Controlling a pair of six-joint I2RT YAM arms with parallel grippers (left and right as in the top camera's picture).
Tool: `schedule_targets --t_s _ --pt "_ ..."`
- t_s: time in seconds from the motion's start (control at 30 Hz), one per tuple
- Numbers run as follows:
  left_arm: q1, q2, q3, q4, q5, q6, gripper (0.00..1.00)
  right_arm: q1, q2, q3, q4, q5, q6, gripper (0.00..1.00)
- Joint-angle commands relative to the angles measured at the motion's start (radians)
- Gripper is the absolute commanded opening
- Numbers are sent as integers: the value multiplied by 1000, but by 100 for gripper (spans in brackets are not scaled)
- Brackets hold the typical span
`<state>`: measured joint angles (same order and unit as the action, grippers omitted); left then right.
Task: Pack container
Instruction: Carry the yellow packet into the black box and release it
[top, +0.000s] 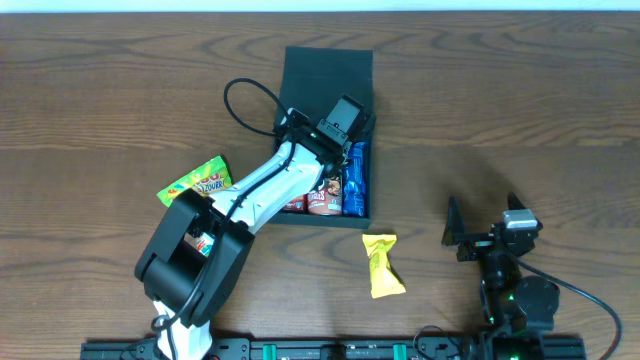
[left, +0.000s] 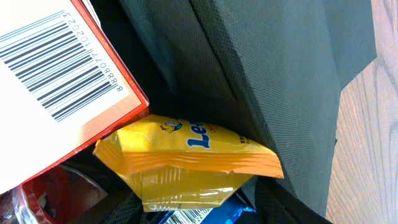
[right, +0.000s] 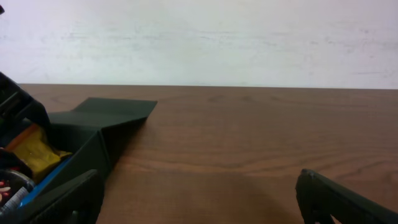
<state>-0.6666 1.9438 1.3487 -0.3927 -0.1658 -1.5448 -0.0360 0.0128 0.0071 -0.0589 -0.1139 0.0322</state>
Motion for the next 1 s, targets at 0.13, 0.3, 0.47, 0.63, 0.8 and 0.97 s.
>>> schedule_targets --t_s 0.13,0.3,0.47,0.63,0.8,0.97 --pt "-27 -9 105 1 -45 54 56 -15 -2 -2 -5 2 -11 99" --pt "-58 -9 185 0 -55 108 56 -15 -2 -2 -5 2 -11 99" --pt "-65 -9 192 -7 -78 117 56 -15 -2 -2 -5 2 -11 99" --pt "-65 -23 192 -29 -93 133 56 -15 -2 -2 -5 2 -11 99" --pt "-65 -64 193 -32 -141 311 56 -15 -2 -2 -5 2 -11 99" --pt "-65 -126 271 -278 -243 822 64 -15 -2 -2 -5 2 -11 99"
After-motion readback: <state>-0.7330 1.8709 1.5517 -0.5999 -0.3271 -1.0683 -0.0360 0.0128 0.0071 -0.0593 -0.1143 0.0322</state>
